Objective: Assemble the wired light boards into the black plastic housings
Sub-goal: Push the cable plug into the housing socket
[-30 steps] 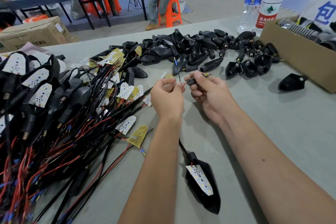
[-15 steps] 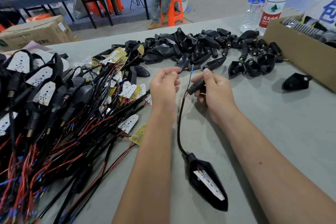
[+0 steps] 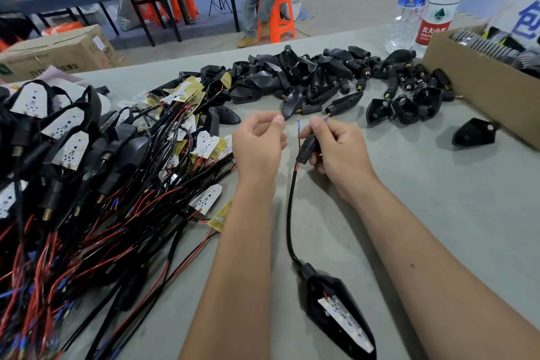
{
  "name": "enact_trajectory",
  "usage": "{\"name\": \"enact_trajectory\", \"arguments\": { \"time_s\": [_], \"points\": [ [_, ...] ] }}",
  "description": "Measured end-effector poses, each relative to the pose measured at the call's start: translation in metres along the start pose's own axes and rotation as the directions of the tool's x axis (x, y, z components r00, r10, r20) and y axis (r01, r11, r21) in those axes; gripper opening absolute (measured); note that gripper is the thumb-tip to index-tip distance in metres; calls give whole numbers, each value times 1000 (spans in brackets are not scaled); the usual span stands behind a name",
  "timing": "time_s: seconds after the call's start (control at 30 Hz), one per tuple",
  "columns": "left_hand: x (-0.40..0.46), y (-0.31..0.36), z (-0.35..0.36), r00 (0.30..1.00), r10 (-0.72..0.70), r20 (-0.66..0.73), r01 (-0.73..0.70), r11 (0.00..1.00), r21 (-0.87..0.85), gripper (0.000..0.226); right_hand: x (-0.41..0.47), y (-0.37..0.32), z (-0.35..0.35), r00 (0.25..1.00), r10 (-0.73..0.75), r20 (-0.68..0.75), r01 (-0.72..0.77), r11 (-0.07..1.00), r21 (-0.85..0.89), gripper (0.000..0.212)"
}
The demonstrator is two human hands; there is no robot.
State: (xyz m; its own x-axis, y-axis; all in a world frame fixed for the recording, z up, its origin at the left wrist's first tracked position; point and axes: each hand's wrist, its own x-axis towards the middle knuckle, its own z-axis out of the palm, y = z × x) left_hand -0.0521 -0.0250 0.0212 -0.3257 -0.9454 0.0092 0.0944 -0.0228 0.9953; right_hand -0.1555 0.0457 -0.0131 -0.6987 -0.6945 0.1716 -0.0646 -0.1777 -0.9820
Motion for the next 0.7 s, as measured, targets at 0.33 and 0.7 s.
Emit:
{"name": "enact_trajectory", "arguments": {
  "time_s": [0.33, 0.7],
  "points": [
    [0, -3, -3, 997, -55, 44, 61, 988, -143, 17, -1, -1, 1, 998, 11, 57, -11, 1000, 3, 40],
    [12, 0, -34, 935, 69, 348, -177, 941, 289, 13, 7, -3, -3, 960, 182, -212, -132, 964, 230, 42]
  ]
}}
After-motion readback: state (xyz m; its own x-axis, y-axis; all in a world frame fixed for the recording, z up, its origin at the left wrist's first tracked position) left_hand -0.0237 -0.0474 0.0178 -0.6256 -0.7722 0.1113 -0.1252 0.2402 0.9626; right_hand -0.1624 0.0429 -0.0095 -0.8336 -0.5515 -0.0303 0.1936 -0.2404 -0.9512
